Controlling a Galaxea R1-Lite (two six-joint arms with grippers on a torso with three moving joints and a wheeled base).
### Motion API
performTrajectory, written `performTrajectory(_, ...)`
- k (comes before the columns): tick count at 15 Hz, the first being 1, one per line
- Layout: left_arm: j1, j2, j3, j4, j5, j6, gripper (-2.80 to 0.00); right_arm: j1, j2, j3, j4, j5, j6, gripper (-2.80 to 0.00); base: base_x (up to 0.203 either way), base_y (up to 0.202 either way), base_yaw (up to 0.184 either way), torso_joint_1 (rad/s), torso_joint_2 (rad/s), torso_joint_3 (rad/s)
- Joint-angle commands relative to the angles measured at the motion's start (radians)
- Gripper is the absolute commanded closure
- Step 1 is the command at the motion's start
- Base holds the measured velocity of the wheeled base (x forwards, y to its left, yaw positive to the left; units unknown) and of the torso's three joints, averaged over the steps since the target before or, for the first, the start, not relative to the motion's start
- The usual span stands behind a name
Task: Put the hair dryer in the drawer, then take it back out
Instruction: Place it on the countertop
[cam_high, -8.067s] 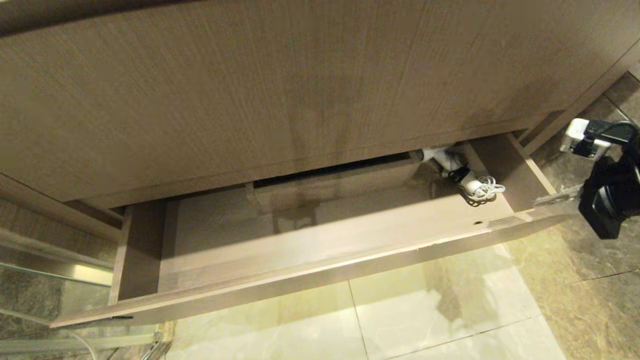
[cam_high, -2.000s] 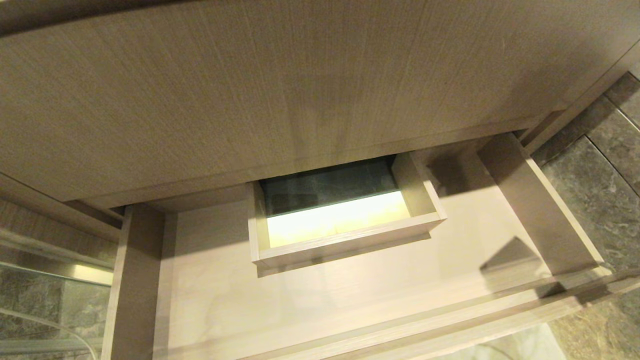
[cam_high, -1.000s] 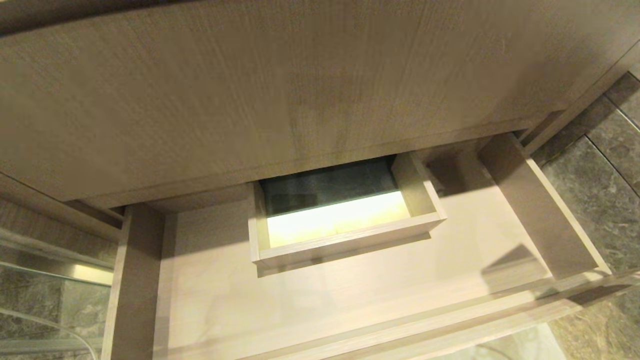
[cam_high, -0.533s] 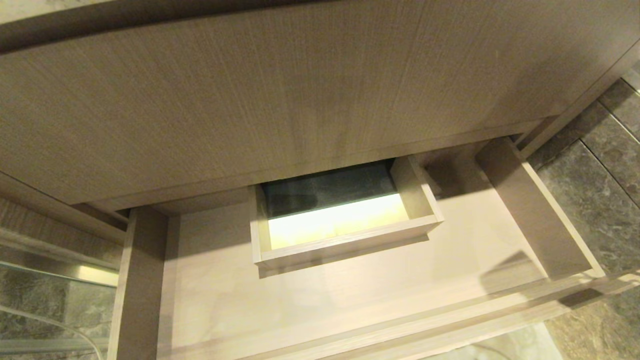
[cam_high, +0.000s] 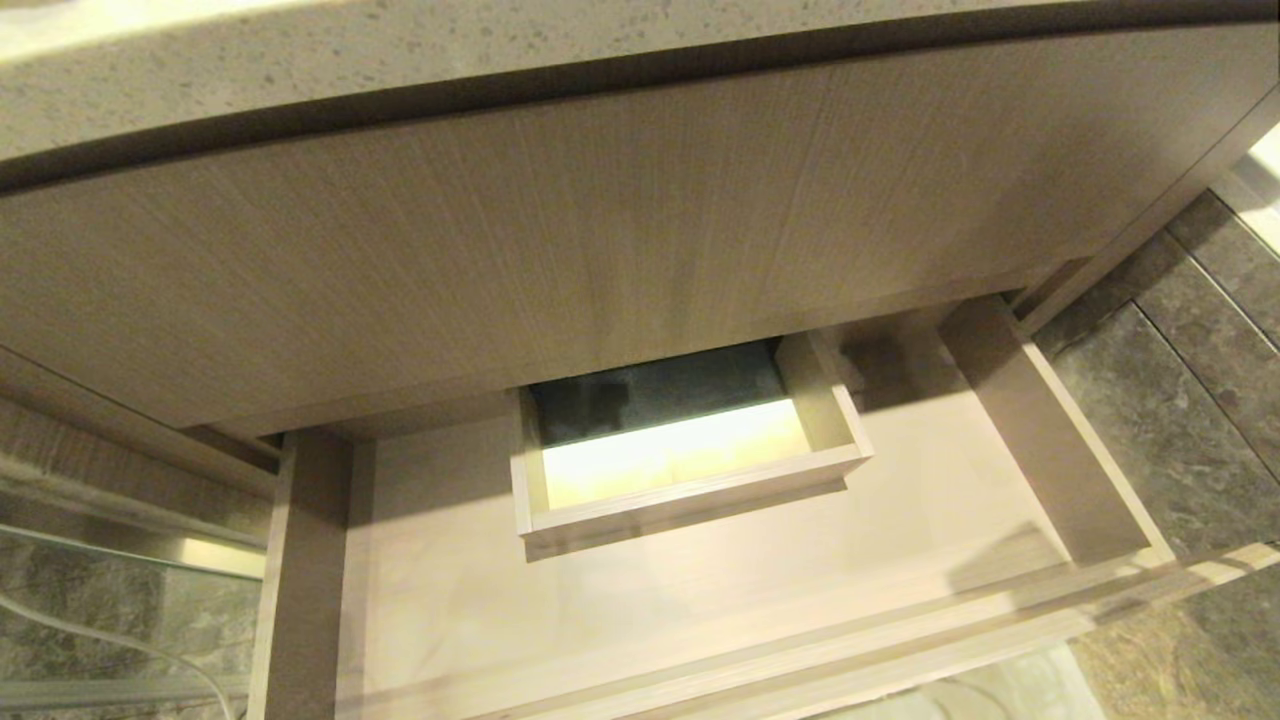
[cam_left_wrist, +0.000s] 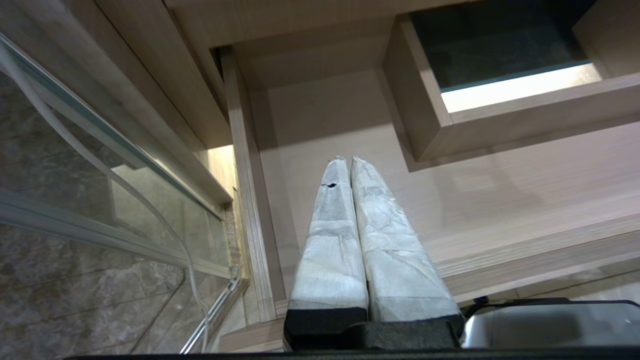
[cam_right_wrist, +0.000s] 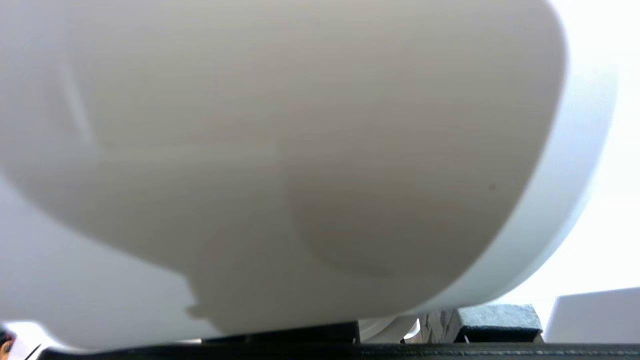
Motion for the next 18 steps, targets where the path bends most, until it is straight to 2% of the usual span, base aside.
performTrajectory(1, 0.000, 0.002, 0.000, 0.000, 0.001, 0.000, 0.00, 0.000, -0.005, 0.000, 0.003, 0.002, -0.004, 0.00, 0.000, 0.000, 0.000, 0.153, -0.47, -0.299)
performTrajectory(18, 0.000, 0.002, 0.000, 0.000, 0.001, 0.000, 0.00, 0.000, -0.049, 0.003, -0.001, 0.001, 0.011, 0.00, 0.000, 0.000, 0.000, 0.206, -0.50, -0.298)
